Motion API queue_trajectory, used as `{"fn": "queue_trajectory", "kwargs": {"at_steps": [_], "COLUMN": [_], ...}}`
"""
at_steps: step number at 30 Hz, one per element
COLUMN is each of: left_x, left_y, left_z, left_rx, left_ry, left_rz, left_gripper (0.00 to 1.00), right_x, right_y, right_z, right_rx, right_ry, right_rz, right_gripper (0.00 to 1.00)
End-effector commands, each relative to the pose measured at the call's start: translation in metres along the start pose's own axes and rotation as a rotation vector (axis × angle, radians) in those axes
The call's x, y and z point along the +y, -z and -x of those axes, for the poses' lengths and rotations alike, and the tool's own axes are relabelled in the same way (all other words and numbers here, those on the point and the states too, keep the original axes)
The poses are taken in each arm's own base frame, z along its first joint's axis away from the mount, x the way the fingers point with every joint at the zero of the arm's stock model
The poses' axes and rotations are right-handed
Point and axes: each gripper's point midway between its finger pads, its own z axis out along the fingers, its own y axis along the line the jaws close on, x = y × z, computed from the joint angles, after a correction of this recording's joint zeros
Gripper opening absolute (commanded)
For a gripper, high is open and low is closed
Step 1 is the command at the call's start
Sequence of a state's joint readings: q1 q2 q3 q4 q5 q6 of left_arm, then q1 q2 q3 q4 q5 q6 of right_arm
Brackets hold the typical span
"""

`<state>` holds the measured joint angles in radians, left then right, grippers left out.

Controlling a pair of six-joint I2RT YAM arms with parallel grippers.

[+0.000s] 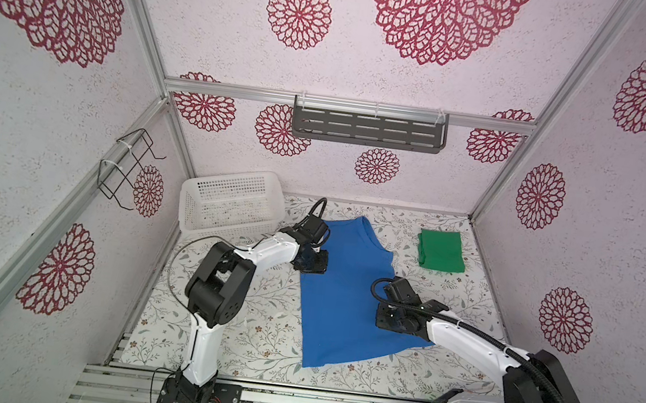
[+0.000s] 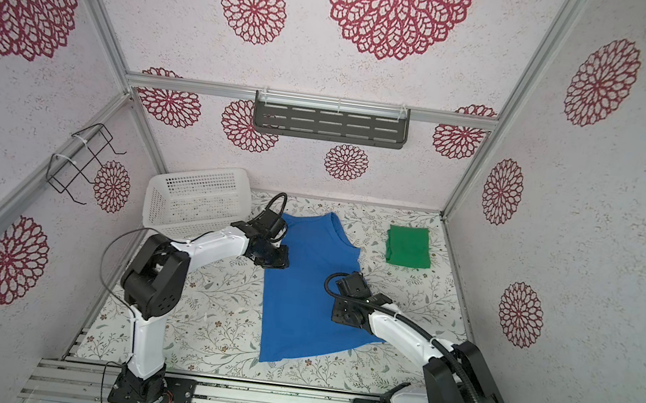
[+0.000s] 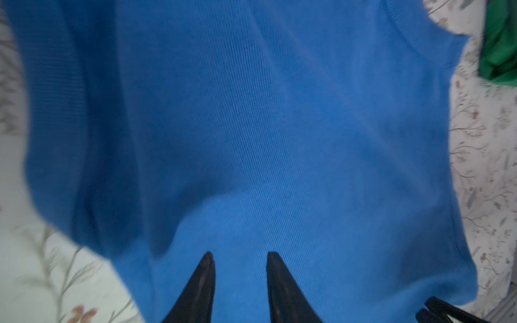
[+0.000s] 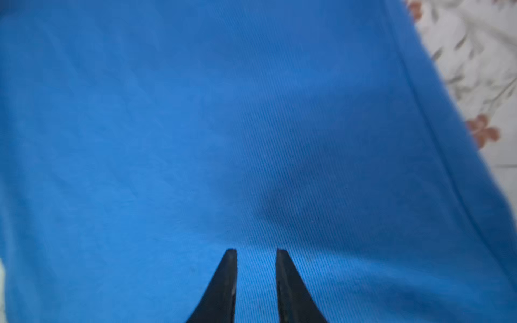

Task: Fold and stack the tank tops
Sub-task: 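Hold the near hem corners with both grippers and tug them apart to smooth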

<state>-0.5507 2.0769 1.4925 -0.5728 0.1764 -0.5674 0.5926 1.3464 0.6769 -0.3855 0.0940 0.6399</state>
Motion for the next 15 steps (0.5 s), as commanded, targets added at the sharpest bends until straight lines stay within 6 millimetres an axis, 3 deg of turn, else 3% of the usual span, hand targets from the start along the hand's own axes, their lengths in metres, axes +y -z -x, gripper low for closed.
{"fn": "queue_trajectory", "kwargs": {"at_steps": [1,8,12,15], "left_x": [0.006,0.03,0.037,0.037], "left_y": [-0.025,-0.034,-0.018,-0.009], "left_z": [-0.022,-0.071,-0.113,-0.15], "left_rx": [0.092,0.127,0.106,0.101], "left_ry": [-0.035,0.067,0.144,0.208], "left_rz": [0.02,0.035,0.032,0.027], "left_gripper": [0.33,0.29,0.28,0.28], "right_x": [-0.006,-0.039,-0.055,-0.049], "right_y": [-0.003,-0.021,-0.037,-0.053], "right_z": [0.006,0.015,0.033,0.05], "right_rx": [-0.022,0.01,0.029,0.045], "right_ry": [-0.044,-0.056,-0.037,0.053], "right_rz": [-0.032,-0.105,-0.139,-0.139], "right_gripper": [0.26,0.24,0.24,0.24]}}
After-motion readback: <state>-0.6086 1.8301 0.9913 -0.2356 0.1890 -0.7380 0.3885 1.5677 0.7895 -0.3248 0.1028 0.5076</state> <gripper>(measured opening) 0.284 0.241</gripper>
